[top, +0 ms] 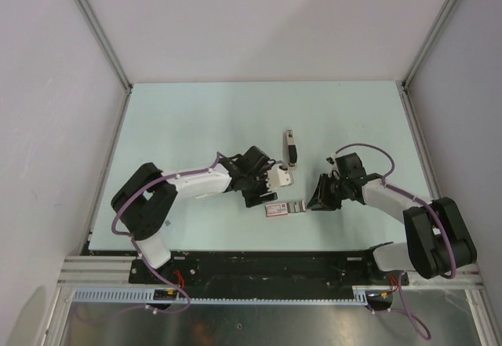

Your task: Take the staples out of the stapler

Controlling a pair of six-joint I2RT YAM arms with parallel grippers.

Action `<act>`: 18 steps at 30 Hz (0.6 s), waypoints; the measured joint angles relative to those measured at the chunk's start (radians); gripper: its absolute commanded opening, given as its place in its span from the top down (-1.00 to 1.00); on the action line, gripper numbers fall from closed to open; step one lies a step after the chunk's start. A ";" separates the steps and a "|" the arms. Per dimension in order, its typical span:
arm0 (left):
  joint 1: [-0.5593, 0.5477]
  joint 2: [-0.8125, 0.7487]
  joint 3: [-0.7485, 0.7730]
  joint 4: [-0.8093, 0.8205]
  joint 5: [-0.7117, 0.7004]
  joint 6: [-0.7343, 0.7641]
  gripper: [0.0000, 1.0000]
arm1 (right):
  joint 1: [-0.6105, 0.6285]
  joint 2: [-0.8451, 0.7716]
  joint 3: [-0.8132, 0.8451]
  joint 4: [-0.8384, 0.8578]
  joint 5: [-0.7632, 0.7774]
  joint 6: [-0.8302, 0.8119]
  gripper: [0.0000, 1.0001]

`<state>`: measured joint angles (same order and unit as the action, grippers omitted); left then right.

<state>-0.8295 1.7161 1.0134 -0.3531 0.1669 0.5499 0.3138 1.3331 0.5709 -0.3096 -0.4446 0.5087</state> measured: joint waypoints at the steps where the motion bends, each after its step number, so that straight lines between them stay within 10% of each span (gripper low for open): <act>1: -0.003 0.003 0.000 0.000 -0.005 0.001 -0.46 | -0.002 0.013 -0.011 0.016 -0.017 0.004 0.51; 18: -0.059 0.023 0.008 0.011 -0.040 0.018 -0.47 | -0.012 0.054 -0.040 0.136 -0.055 0.042 0.75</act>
<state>-0.8883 1.7390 1.0214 -0.3420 0.1265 0.5682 0.3016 1.3872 0.5312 -0.1738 -0.4992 0.5507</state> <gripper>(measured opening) 0.733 0.142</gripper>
